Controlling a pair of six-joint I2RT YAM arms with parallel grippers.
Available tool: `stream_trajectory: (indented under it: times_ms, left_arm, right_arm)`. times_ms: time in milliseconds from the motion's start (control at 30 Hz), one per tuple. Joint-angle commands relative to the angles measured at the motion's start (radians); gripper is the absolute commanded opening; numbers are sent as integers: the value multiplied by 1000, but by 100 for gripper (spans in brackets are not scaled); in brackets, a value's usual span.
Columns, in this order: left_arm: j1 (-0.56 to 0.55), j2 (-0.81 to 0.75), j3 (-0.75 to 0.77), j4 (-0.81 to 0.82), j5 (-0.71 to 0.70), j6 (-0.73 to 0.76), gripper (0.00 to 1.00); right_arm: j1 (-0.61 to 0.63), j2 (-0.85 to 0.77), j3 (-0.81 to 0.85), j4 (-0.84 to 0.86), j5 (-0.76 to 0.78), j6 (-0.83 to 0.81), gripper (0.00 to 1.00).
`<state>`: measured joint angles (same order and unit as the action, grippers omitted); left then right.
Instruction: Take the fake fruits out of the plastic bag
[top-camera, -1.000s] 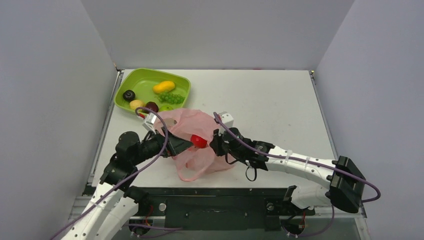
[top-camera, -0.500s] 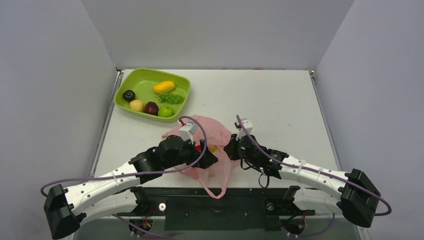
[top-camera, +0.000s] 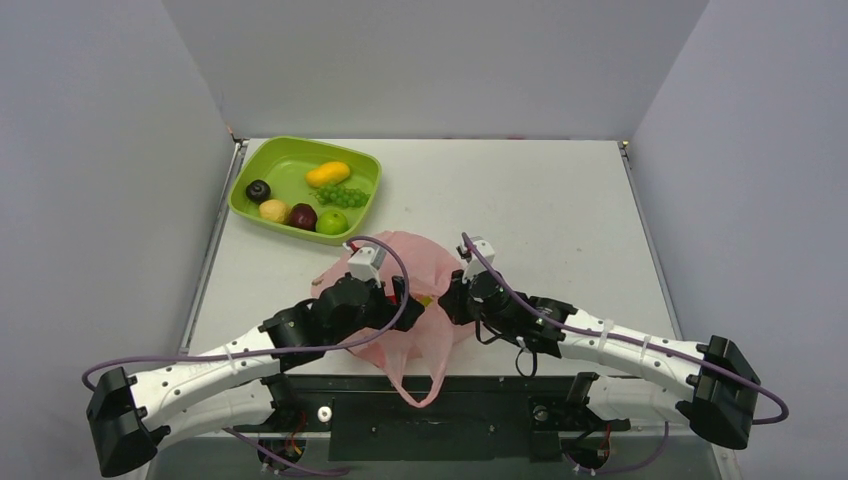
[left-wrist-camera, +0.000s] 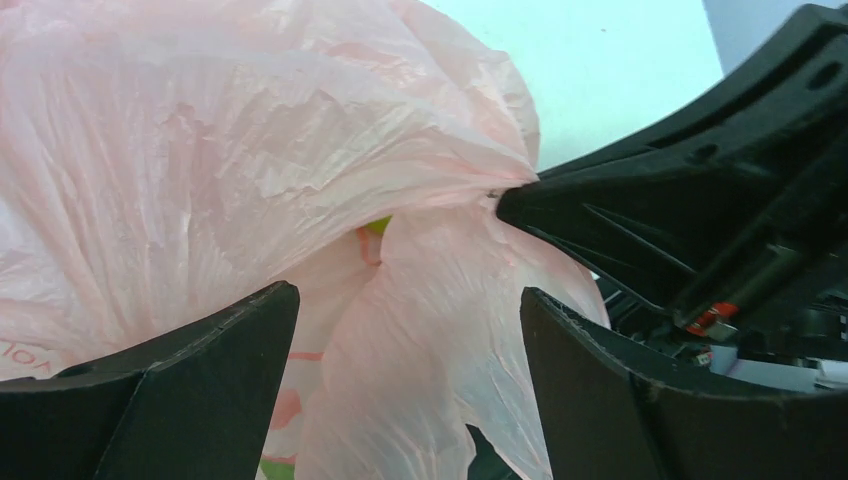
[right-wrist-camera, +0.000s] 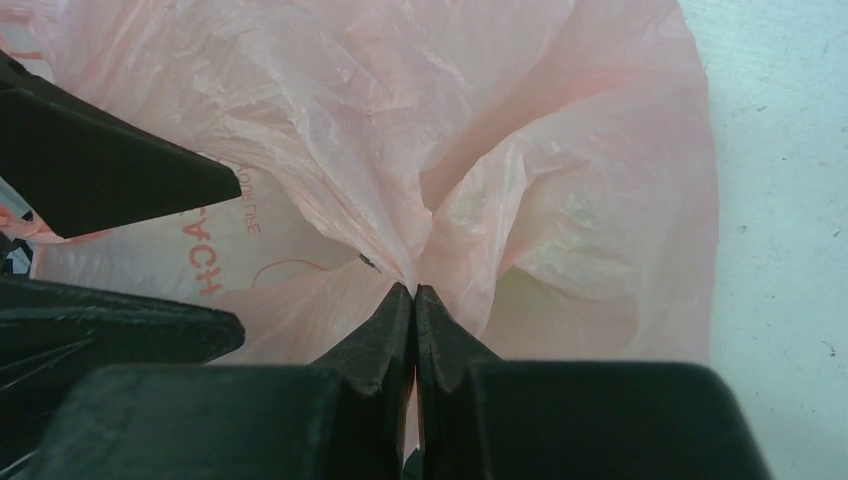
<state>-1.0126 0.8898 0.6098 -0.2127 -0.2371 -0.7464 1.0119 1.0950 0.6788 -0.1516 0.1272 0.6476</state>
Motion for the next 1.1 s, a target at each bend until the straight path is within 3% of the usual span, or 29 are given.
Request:
stream_trajectory:
  times_ms: [0,500,633,767,1067]
  left_arm:
    - [-1,12,-15,28,-56,17,79]
    - [-3,138,-8,45,-106,73,77]
    - [-2,170,8,49,-285,34,79]
    - [17,199,34,75,-368,63,87]
    - [121,308,69,242,-280,122,94]
  right_arm:
    - [14,1,11,24,31,23,0]
    - [16,-4,32,36,21,26,0]
    - [21,5,26,48,14,33,0]
    - [28,5,24,49,12,35,0]
    - [28,-6,12,51,20,32,0]
